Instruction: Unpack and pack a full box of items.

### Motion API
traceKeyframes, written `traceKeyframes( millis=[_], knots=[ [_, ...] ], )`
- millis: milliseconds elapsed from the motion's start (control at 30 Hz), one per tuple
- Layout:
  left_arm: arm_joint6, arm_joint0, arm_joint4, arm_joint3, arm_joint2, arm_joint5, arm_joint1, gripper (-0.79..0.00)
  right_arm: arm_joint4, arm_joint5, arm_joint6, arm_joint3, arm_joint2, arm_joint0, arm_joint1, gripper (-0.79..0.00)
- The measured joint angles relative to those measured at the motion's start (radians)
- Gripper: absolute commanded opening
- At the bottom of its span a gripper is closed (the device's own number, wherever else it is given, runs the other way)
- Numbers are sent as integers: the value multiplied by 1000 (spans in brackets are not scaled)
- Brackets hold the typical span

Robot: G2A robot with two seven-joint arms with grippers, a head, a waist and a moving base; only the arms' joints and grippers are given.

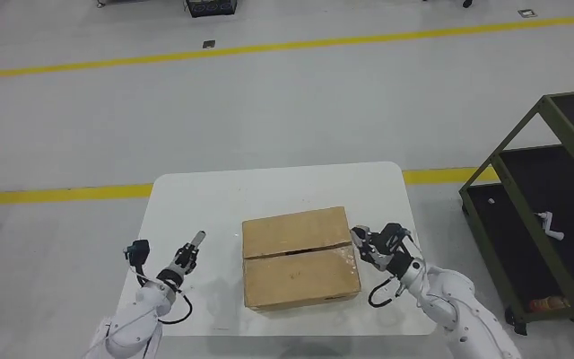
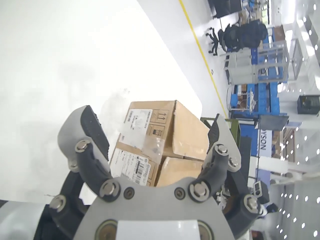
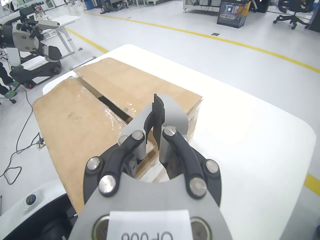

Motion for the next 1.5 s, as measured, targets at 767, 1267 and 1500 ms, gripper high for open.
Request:
traceKeyframes(
  millis=[767,1267,1500],
  knots=[
    [-111,-138,917,-119,373,-408,26,0,35,106,30,-1,152,-91,15,-785],
    [20,-338,1508,73,594,-407,6,0,21,122,27,-20,158,-131,14,-785],
    [47,-375,1613,161,635,-372,-6,0,21,122,24,-21,162,-141,14,-785]
  ],
)
